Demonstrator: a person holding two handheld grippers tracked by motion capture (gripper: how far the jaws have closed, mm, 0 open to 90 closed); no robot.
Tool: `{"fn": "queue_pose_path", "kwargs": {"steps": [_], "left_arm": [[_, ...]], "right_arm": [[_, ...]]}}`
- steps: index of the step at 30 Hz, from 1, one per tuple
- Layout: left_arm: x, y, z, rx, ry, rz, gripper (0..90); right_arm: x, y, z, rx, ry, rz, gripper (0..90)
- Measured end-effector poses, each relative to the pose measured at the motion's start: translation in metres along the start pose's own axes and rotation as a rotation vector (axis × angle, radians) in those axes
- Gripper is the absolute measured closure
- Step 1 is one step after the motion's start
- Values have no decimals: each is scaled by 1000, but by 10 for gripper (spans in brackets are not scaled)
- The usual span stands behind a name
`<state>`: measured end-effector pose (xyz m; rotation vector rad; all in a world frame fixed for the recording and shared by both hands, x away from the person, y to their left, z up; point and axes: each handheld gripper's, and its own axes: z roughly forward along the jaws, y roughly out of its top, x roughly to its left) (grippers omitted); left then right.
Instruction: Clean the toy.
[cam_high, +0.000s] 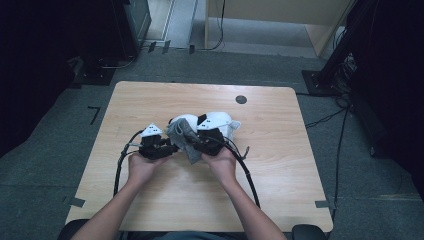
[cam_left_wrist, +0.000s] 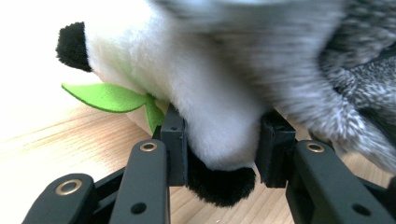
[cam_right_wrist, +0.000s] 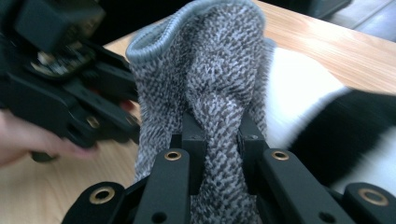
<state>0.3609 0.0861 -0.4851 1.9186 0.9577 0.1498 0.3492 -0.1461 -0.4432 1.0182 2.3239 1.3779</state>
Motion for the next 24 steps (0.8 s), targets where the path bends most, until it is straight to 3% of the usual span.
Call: {"fn": "queue_pose_path", "kwargs": {"steps": [6,13,24], "left_arm": [[2,0,0,-6,-12,-11,622],[1,0,0,-4,-18,7,622],[1,1,0,-1,-22,12,621]], "right_arm": [[-16,-9,-27,-13,-47,52,793],[-32,-20,-57,-40,-100,46,791],[-53,-38,-84,-61,-163,88,789]]}}
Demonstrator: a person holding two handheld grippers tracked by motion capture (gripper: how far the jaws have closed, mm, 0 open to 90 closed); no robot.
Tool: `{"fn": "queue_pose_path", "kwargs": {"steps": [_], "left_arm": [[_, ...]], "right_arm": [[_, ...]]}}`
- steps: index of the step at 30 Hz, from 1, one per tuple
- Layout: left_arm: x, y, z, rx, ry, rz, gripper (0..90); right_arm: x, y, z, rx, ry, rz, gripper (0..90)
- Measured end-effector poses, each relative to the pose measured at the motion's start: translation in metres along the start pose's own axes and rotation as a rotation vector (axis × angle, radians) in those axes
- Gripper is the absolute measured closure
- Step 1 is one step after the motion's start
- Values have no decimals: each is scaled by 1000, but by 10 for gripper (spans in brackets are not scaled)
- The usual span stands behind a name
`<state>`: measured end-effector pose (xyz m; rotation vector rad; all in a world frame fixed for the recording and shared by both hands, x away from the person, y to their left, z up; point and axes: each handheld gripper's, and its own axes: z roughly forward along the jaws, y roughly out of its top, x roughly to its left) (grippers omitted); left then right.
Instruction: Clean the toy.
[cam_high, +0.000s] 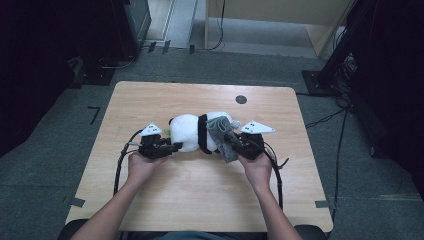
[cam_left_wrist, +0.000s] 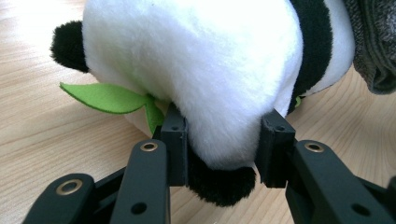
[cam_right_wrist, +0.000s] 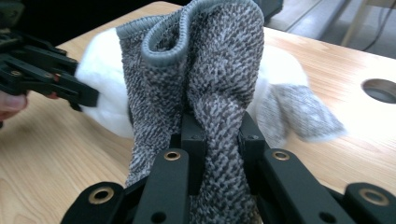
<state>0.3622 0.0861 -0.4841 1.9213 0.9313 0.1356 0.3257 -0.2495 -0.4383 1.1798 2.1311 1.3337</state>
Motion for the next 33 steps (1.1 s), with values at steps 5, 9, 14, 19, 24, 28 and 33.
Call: {"fn": "queue_pose_path", "kwargs": {"steps": [5,9,14,19,24,28,33], "left_arm": [[-1,0,0,1,1,1,621],[0,0,1,0,2,1,620],[-3,1,1,5,26,6,615],[-4,2,0,7,38,6,614],[-6,2,0,10,45,4,613],[-8,3,0,9,51,3,612],[-9,3,0,10,59,8,610]], "right_arm": [[-6,-3,-3,7,-26,-1,789],[-15,-6,-5,16,-34,24,791],[-20,-4,-13,4,-63,55,792],[2,10,-20,-66,17,8,793],[35,19,-5,-81,101,-40,793],[57,25,20,-67,156,-58,793],[80,35,57,-48,227,-32,793]]}}
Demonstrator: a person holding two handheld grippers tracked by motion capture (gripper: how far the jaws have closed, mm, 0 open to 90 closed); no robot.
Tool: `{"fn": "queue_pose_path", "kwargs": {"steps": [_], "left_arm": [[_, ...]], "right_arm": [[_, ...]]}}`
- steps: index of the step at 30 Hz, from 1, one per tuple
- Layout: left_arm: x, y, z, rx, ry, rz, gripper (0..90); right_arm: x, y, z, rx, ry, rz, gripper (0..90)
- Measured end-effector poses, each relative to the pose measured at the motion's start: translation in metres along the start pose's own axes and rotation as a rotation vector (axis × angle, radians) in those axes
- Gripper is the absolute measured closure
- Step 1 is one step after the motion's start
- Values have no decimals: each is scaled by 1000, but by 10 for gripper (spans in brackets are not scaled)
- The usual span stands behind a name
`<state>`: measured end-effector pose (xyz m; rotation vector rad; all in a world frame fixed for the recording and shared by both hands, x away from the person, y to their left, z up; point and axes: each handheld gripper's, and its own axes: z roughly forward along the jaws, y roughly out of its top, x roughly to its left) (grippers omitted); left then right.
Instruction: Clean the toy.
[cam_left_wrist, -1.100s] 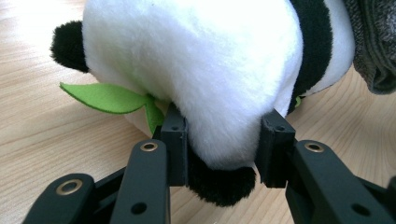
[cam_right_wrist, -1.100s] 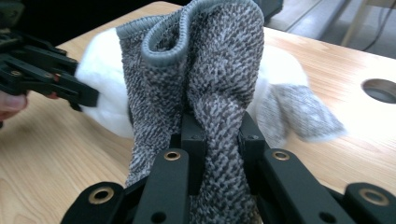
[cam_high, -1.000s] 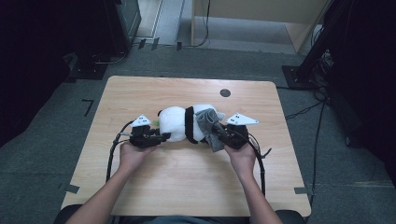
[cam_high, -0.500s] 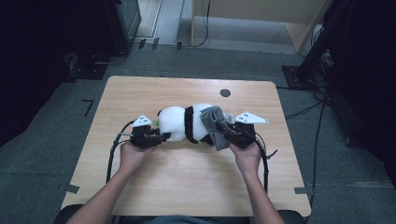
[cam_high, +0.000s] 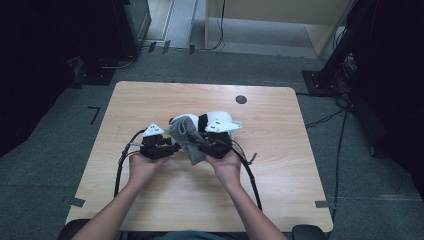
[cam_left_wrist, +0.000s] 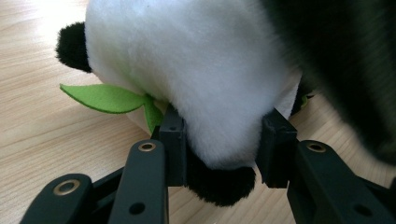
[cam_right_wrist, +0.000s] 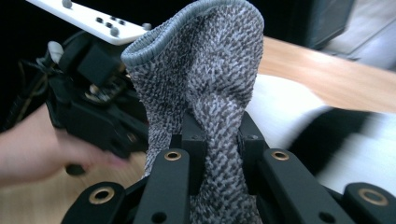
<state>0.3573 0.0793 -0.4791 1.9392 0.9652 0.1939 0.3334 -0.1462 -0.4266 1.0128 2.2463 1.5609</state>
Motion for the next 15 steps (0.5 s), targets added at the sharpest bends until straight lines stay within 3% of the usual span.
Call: {"fn": "queue_pose_path", "kwargs": {"steps": [4,7,9,15], "left_arm": [[-2,0,-1,-5,3,1,609],[0,-1,0,4,-4,-16,610],[0,-2,0,4,-5,-13,610],[1,-1,0,8,-15,-15,611]], "right_arm": [[6,2,23,29,-7,-5,792],[0,-1,32,50,-21,17,792],[-3,-3,31,56,-20,37,792],[-11,-7,14,74,-81,-8,791]]}}
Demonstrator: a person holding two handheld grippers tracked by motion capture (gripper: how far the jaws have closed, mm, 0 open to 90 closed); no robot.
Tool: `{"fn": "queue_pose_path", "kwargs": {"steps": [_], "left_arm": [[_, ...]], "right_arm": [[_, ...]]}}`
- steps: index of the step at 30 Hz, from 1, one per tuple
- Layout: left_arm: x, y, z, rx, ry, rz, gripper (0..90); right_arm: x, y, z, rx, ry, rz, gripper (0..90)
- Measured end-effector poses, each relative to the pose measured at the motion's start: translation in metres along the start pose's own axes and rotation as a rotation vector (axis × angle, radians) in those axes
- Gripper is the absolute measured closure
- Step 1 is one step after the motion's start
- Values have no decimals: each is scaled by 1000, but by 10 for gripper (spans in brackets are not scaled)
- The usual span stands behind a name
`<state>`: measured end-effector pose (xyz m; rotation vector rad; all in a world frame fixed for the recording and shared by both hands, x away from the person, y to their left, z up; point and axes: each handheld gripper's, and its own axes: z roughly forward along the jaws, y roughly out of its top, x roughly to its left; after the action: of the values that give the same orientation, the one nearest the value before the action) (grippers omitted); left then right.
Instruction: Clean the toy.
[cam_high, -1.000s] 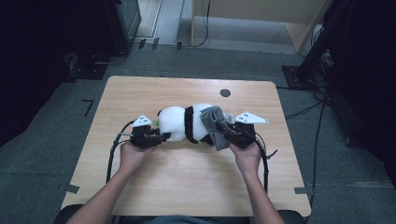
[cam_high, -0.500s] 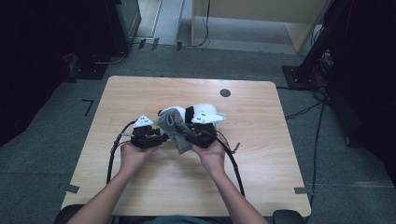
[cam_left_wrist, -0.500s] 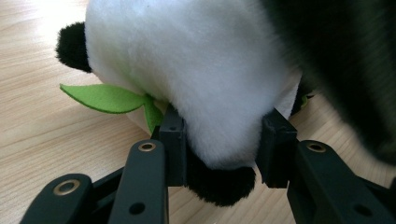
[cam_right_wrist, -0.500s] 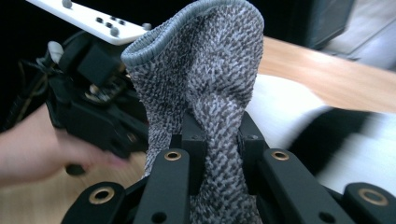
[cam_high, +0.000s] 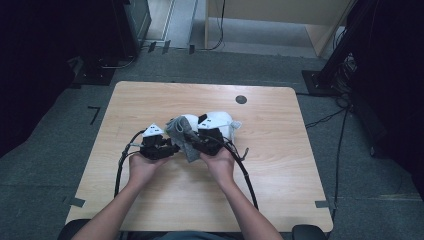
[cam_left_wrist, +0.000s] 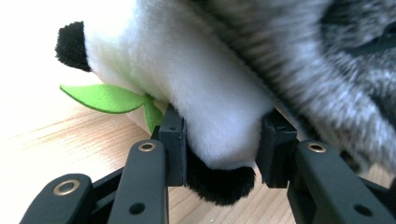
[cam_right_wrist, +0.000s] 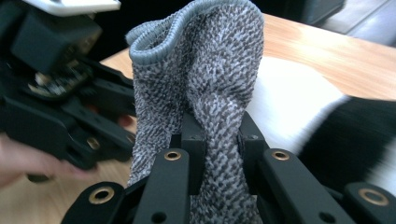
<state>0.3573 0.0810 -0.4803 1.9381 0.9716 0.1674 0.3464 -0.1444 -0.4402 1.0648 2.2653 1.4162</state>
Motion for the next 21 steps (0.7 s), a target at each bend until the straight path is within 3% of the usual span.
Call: {"fn": "queue_pose_path", "kwargs": {"steps": [3,6,12,21], "left_arm": [[3,0,-1,0,-10,-9,611],[1,1,0,0,-24,1,611],[2,1,0,0,-30,-10,611],[4,2,-1,6,-49,-24,612]], "right_arm": [[-13,-9,-15,13,-48,19,792],[-31,-18,-30,1,-30,79,792],[-44,-20,-59,10,-87,44,791],[-69,-39,-85,-18,-158,109,791]]}}
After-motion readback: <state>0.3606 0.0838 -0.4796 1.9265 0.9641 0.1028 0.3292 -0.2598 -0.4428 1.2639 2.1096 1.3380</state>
